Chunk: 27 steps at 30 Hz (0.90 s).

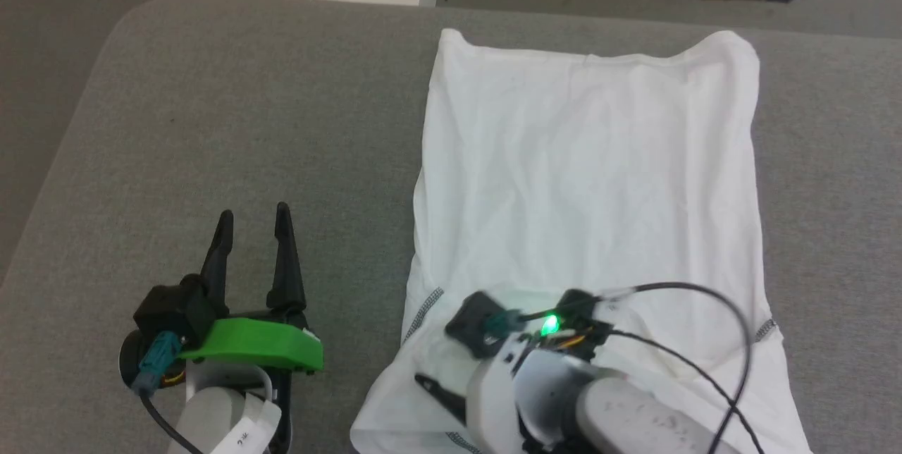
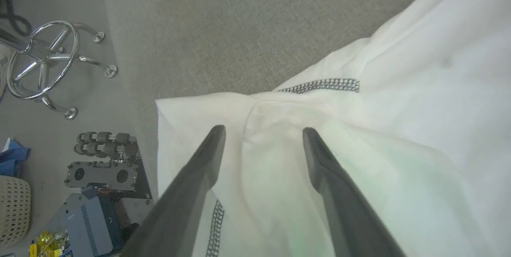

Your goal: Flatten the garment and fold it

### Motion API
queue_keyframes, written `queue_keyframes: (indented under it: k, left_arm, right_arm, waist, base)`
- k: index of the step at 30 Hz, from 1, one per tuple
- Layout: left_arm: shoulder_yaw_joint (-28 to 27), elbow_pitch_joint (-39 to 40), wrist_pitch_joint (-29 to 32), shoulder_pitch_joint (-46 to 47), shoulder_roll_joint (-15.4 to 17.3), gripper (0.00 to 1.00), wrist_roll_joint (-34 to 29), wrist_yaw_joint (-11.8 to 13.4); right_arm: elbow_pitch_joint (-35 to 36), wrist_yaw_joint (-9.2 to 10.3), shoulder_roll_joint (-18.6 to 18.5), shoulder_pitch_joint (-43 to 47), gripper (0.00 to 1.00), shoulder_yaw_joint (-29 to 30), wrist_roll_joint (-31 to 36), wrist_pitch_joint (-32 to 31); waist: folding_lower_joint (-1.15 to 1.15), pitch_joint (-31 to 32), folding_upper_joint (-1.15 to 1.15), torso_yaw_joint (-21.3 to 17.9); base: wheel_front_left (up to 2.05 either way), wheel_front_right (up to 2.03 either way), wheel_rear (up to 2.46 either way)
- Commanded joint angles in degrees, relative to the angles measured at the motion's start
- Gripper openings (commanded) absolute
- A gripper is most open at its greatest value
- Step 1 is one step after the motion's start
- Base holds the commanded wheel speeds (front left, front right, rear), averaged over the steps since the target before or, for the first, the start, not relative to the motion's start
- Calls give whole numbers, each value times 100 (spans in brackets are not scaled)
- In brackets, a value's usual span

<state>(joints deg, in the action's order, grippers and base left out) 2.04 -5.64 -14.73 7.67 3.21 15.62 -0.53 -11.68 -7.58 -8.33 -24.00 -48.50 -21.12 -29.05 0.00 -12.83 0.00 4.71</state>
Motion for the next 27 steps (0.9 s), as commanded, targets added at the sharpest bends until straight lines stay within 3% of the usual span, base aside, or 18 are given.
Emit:
queue_keyframes:
  k: [1, 7, 12, 18, 27]
  left_arm:
    - [-41, -34, -27, -78, -22, 100, -53, -33]
    - [-116, -118, -27, -242, 5, 100, -71, -108]
    - [-55, -219, 16, -191, 94, 100, -106, -166]
    - [95, -334, 381, 381, 414, 100, -189, -344]
    - [421, -884, 1446, 2139, 1045, 100, -224, -595]
  right_arm:
    - [276, 9, -82, 116, 100, 175, -81, 141]
    - [1655, 9, -188, 793, 100, 1518, -66, 691]
    - [2339, 9, 86, 1446, 100, 2967, 340, 1312]
    - [2331, 9, 288, 1847, 100, 3963, 716, 1893]
    - [1909, 9, 431, 1673, 100, 4474, 713, 2446]
  waist:
    - [0, 251, 0, -220]
    - [0, 553, 0, -591]
    - [0, 591, 0, -942]
    - [0, 341, 0, -1295]
    - [0, -385, 0, -1700]
  base:
    - [0, 0, 0]
    - [0, 0, 0]
    - [0, 0, 0]
    - [0, 0, 0]
    - [0, 0, 0]
